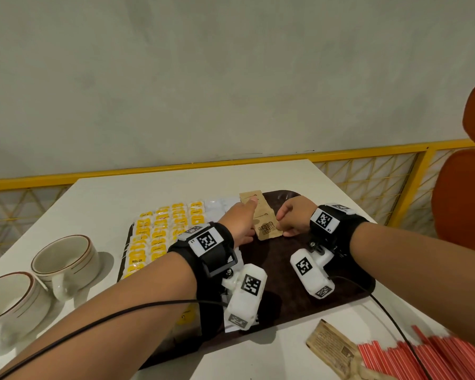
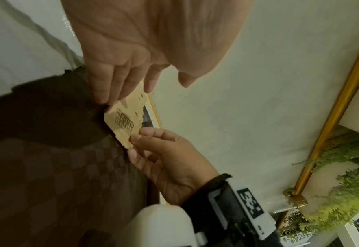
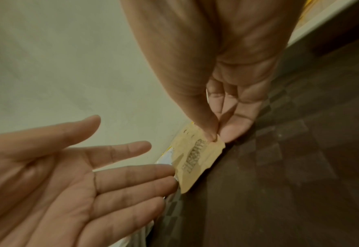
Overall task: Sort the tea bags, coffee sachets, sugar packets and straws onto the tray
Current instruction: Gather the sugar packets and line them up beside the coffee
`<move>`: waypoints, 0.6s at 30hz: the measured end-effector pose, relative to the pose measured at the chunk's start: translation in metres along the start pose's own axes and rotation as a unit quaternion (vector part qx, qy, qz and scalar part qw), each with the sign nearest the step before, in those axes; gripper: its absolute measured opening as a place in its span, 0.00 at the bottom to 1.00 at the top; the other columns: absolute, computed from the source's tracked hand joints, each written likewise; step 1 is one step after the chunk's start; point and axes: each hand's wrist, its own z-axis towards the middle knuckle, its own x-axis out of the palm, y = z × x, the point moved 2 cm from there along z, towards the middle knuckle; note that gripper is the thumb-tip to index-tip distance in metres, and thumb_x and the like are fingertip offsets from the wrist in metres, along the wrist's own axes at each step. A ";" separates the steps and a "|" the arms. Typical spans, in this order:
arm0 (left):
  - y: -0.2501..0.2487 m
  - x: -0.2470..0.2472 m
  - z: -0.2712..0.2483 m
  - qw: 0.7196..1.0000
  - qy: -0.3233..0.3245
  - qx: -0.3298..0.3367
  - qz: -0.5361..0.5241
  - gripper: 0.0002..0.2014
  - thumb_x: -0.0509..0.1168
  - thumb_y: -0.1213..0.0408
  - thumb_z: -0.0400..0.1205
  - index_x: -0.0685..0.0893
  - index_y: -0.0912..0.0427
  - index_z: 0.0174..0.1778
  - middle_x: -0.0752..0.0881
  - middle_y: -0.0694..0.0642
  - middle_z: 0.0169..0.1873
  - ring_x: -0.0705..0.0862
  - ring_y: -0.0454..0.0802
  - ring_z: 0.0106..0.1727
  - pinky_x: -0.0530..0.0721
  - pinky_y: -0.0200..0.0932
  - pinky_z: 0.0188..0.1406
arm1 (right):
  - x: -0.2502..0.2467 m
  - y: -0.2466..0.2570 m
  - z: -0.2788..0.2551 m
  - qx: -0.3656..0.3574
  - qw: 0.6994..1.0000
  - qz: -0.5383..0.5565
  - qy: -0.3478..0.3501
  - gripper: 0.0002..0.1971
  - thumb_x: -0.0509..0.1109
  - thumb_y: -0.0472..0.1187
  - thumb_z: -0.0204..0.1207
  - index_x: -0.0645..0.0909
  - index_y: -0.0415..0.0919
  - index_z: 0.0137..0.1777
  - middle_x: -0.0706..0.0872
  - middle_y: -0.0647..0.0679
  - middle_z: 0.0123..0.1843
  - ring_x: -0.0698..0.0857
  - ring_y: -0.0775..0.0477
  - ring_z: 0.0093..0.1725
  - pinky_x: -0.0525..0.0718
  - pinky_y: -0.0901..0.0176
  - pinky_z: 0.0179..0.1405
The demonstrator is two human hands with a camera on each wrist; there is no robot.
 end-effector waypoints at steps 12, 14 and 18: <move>0.005 0.001 -0.002 1.000 0.001 -0.006 -0.021 0.25 0.48 0.50 0.89 0.65 0.62 0.77 0.74 0.67 0.72 0.75 0.63 0.71 0.72 0.53 0.70 | 0.001 -0.005 0.001 0.016 1.000 -0.016 0.020 0.10 0.74 0.26 0.72 0.77 0.37 0.36 0.87 0.38 0.39 0.86 0.47 0.32 0.88 0.59 0.38; 0.005 0.000 -0.002 0.999 -0.001 -0.011 -0.033 0.27 0.48 0.49 0.89 0.62 0.62 0.79 0.71 0.68 0.74 0.73 0.64 0.74 0.71 0.54 0.71 | 0.000 -0.004 0.000 0.016 0.999 -0.011 0.035 0.09 0.74 0.26 0.72 0.79 0.36 0.36 0.86 0.39 0.38 0.84 0.49 0.33 0.88 0.59 0.36; 0.003 0.001 0.000 0.998 -0.014 -0.010 -0.066 0.28 0.48 0.49 0.89 0.59 0.60 0.81 0.69 0.68 0.76 0.70 0.64 0.75 0.69 0.54 0.73 | 0.001 -0.002 0.004 -0.012 1.000 0.005 -0.017 0.09 0.72 0.26 0.72 0.79 0.40 0.38 0.85 0.41 0.43 0.87 0.44 0.47 0.89 0.49 0.52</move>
